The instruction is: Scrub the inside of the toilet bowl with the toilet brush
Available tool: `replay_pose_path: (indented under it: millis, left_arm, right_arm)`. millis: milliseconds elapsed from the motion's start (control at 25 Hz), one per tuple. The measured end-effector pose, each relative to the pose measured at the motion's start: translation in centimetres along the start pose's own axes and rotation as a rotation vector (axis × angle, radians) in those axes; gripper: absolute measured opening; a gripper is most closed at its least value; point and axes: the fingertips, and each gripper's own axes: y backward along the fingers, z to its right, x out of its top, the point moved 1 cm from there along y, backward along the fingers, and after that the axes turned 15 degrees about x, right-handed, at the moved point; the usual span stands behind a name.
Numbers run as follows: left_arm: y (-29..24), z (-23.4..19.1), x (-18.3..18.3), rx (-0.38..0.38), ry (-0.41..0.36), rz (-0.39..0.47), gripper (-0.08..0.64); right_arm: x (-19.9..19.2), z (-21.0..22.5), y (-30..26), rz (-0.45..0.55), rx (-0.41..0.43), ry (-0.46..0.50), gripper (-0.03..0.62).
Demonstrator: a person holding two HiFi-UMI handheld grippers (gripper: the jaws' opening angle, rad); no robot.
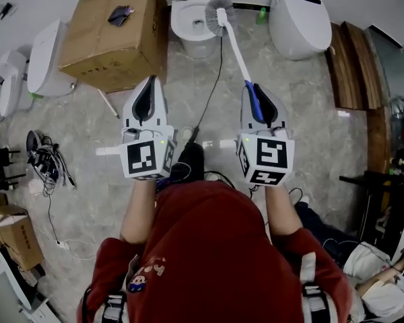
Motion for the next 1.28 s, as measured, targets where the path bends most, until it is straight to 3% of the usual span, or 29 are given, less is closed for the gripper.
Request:
replay_pose_path:
  millis: [320, 600, 720, 1040, 1280]
  left_arm:
    - [-10.8, -1.7, -1.6, -0.072, -0.002, -0.005, 0.011]
    - [-20.0, -4.4, -2.1, -0.095, 0.054, -0.007, 0.011]
    - [-22.9, -5.7, -2.4, -0.114, 0.024, -0.018, 0.011]
    - [-29.2, -6.0, -2.8, -0.095, 0.048, -0.025, 0.011]
    - [-35.7, -3.3, -2.5, -0.062, 0.036, -0.019, 0.011]
  right_arm:
    - [2.0, 2.7, -9.7, -0.056, -0.05, 0.011, 0.061]
    - [4.9, 4.4, -18.3, -0.092, -0.068, 0.04, 0.061]
    - [5.5, 4.6, -21.3, -0.102, -0.074, 0.039, 0.061]
    - [6.5, 8.0, -26.7, -0.087, -0.085, 0.012, 0.061]
    - [7.6, 14.0, -31.3, -0.062, -0.055, 0.004, 0.061]
